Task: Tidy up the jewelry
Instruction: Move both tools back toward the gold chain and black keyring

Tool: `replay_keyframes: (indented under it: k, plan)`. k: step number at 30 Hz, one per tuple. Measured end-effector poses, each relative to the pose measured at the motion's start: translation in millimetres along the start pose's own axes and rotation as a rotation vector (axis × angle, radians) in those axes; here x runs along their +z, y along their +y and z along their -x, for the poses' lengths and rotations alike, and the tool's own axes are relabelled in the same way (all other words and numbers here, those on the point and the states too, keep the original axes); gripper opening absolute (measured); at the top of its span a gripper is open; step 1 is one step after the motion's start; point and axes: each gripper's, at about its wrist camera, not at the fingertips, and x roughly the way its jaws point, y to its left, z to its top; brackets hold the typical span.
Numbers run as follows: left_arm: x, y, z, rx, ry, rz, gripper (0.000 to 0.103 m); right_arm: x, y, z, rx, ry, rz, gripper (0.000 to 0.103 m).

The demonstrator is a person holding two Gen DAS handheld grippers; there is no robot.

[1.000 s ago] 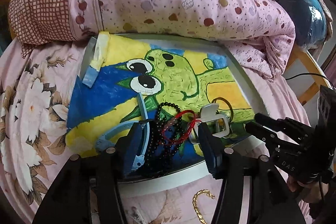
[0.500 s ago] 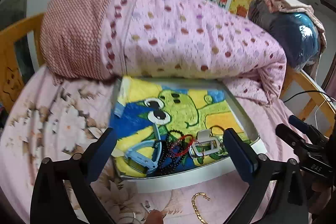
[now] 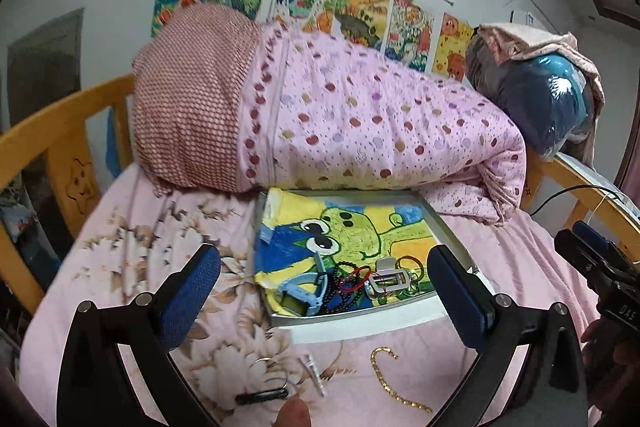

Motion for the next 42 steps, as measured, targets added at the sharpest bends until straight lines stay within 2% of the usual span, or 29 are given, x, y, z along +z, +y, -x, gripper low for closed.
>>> replay_keyframes:
  k: [12,22,36,42]
  plan:
    - [-23.2,1.0,71.1,0.049,-0.050,-0.022,0.101,-18.4,43.5,50.2,0.058,-0.041,0.084,0.103]
    - [-47.4,10.9,102.7,0.087,-0.037,-0.037,0.101,-41.2,60.0,72.3,0.061,-0.022,0.096,0.103]
    - [-94.3,37.6,88.4,0.138,0.106,-0.010,0.101,-78.3,57.5,52.9,0.036,0.119,0.057,0.103]
    - [-106.2,54.4,65.4,0.137,0.221,0.049,0.101,-93.9,58.4,36.0,0.036,0.191,0.049,0.103]
